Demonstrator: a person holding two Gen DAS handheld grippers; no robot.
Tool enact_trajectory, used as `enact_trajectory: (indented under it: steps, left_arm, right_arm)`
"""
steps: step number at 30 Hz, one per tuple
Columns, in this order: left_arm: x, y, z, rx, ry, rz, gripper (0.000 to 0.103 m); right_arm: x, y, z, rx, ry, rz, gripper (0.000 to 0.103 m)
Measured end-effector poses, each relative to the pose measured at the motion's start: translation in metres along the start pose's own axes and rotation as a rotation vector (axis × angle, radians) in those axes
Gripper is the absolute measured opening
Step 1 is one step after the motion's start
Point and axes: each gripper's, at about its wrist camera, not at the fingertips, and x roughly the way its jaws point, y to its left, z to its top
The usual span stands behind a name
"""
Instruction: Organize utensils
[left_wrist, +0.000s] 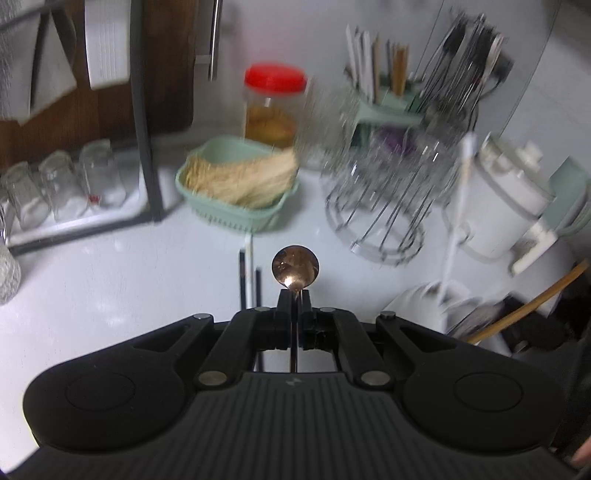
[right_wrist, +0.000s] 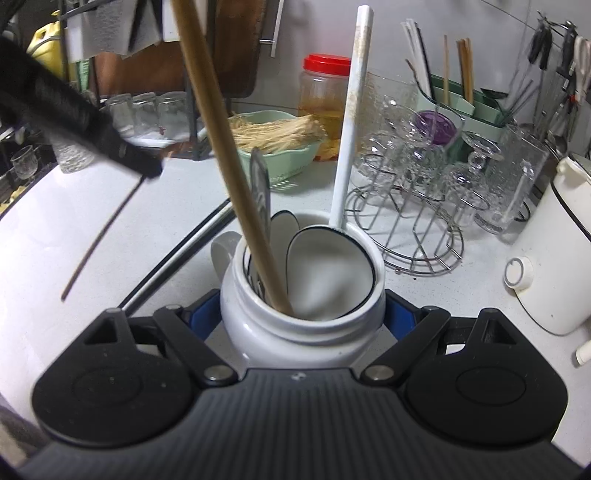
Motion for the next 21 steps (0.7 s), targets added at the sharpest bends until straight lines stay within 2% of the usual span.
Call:
enact_trajectory:
  steps: [7, 14, 17, 21]
  left_arm:
    - [-0.046, -0.020, 0.031, 0.016, -0.165, -0.092, 0.003]
    - [-0.081, -0.049, 0.054, 0.087, -0.291, -0.190, 0.001]
    - [-0.087, -0.063, 0.058, 0.127, -0.312, -0.230, 0.001]
    - [-0.079, -0.071, 0.058, 0.145, -0.285, -0.243, 0.001]
  right_arm:
    - [-0.002, 0.014, 0.000, -0.061, -0.009, 0.068, 0.092]
    - [-0.004, 0.018, 0.000, -0.078, -0.010, 0.086, 0.092]
    - [-0.004, 0.019, 0.000, -0.078, -0.010, 0.086, 0.092]
    - [-0.004, 0.019, 0.000, -0.076, -0.009, 0.085, 0.092]
